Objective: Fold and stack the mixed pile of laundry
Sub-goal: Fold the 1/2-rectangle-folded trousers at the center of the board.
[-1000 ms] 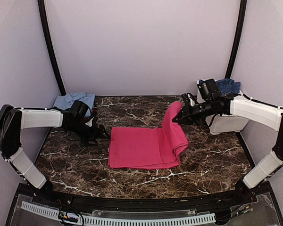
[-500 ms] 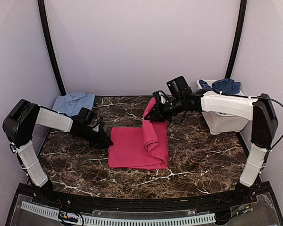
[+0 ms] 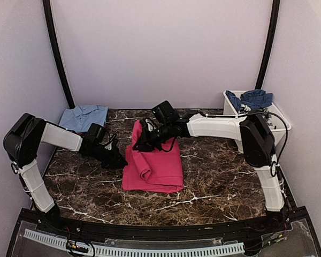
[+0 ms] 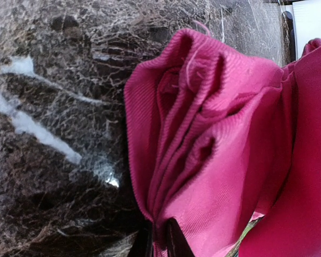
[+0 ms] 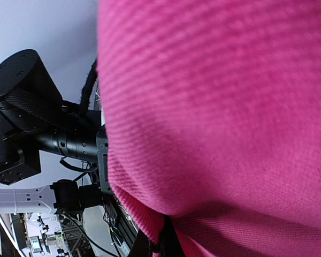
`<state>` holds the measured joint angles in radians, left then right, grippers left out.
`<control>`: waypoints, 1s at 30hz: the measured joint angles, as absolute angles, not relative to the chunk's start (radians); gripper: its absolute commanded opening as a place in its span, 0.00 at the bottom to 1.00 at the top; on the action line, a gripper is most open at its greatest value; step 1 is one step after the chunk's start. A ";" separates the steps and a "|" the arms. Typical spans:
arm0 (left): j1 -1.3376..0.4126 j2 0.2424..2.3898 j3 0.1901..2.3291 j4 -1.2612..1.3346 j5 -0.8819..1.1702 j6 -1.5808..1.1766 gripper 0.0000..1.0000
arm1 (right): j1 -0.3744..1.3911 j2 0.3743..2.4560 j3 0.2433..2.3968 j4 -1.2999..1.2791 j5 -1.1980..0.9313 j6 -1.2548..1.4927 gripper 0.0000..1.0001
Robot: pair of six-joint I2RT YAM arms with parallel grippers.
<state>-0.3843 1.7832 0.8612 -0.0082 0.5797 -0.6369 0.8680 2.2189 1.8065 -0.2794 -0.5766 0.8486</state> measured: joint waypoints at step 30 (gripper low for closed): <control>-0.250 1.657 0.878 -0.224 0.460 -0.671 0.48 | 0.920 2.415 1.910 -0.025 -0.660 1.032 0.56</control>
